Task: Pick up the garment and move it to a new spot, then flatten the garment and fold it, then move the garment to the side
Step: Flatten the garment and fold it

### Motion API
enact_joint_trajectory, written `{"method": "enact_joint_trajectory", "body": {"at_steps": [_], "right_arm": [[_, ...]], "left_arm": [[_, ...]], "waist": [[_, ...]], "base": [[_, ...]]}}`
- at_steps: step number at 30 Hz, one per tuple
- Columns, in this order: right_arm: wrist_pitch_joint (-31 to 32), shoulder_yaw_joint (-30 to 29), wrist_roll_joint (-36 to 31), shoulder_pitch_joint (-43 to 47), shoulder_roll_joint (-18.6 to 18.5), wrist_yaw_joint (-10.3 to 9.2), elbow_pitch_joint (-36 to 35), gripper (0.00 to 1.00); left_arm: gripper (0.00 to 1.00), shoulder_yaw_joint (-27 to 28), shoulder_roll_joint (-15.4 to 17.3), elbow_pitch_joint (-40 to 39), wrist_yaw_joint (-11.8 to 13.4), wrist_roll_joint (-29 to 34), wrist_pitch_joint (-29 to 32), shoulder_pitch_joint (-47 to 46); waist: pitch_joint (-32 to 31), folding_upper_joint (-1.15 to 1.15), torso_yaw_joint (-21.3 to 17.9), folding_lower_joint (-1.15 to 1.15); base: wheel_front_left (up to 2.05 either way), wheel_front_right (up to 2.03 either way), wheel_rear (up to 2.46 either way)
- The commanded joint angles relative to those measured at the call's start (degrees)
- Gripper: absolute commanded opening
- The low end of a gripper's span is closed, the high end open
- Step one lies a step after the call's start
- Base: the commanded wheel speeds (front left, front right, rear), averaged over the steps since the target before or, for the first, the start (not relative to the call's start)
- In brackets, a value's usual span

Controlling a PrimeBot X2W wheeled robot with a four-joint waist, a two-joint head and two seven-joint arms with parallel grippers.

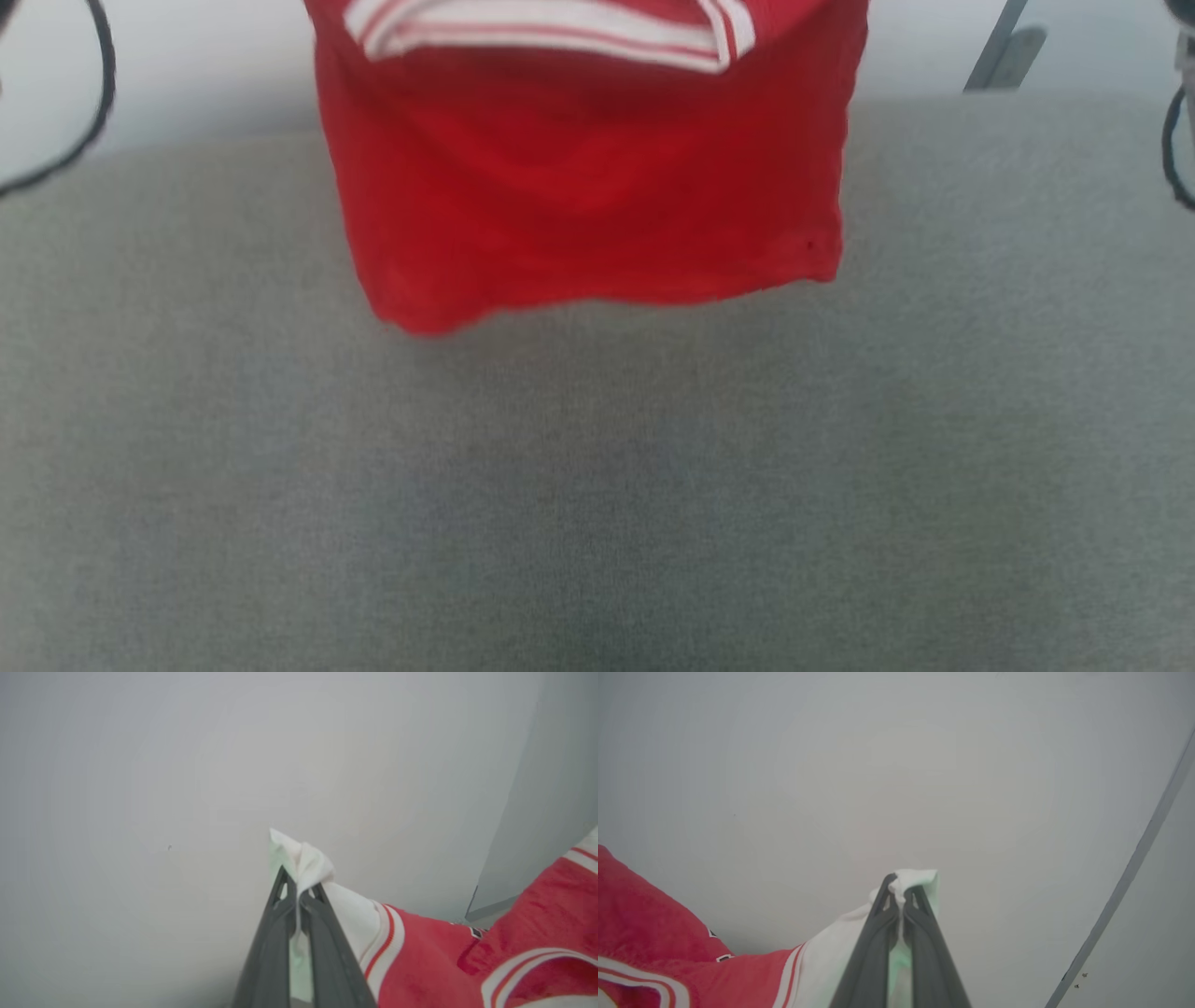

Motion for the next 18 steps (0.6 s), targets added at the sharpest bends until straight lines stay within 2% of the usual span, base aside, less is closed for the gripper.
{"method": "enact_joint_trajectory", "body": {"at_steps": [1, 7, 14, 15, 18], "right_arm": [[-1.4, 0.1, -1.0, -1.0, 0.2, 0.00, 0.8, 0.00], [-12.6, 1.3, -7.0, -7.9, 0.0, 0.00, 7.3, 0.00], [-27.9, -0.8, -16.3, -17.1, 0.7, -0.01, 16.0, 0.00], [-29.6, -1.3, -18.0, -17.9, 0.9, -0.01, 17.2, 0.00], [-31.9, -1.8, -22.0, -19.5, 1.6, -0.01, 20.0, 0.00]], "left_arm": [[0.00, -0.1, -0.3, 0.4, -0.5, 0.8, -1.5, -1.3], [0.00, 0.2, -2.6, 6.9, -2.9, 3.8, -12.0, -9.1], [0.00, -0.1, -4.2, 14.3, -5.2, 9.3, -29.6, -19.2], [0.00, 0.1, -4.5, 15.1, -5.4, 9.9, -33.4, -20.5], [0.00, -0.6, -5.7, 19.5, -5.4, 11.5, -39.7, -21.4]], "waist": [[2.7, 0.00, 0.4, 0.00], [10.4, 0.00, 1.2, 0.00], [17.6, 0.00, 2.2, 0.00], [18.2, 0.00, 2.4, 0.00], [19.4, 0.00, 3.0, 0.00]], "base": [[0.00, 0.00, 0.00], [0.00, 0.00, 0.00], [0.00, 0.00, 0.00], [0.00, 0.00, 0.00], [0.00, 0.00, 0.00]]}}
